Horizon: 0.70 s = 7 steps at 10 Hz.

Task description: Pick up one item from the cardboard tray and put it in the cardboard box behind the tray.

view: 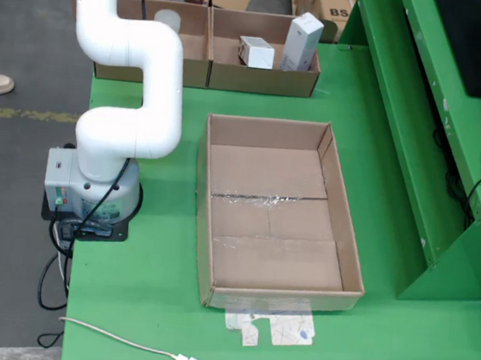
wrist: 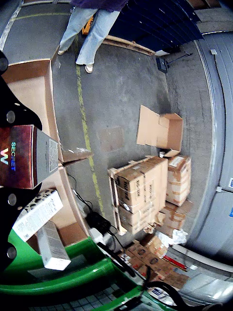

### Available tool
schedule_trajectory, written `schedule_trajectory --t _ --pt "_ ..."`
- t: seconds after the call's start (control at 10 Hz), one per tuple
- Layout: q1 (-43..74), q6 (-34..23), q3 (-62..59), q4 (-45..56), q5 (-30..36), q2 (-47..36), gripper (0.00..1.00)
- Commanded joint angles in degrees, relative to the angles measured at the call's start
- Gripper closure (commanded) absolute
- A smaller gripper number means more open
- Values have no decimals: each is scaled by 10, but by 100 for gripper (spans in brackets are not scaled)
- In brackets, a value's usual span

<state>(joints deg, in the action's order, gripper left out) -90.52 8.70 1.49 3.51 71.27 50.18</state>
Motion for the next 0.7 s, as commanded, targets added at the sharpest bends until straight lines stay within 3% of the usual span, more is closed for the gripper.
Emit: schedule_trajectory --t 0.0,0.1,0.5,0.6 --pt "7 -15 -15 -49 -15 2 100" --pt "19 -47 -15 -180 -57 67 100" --pt "25 -66 -15 -238 -86 94 100" --pt "23 -101 -15 -320 -154 132 100"
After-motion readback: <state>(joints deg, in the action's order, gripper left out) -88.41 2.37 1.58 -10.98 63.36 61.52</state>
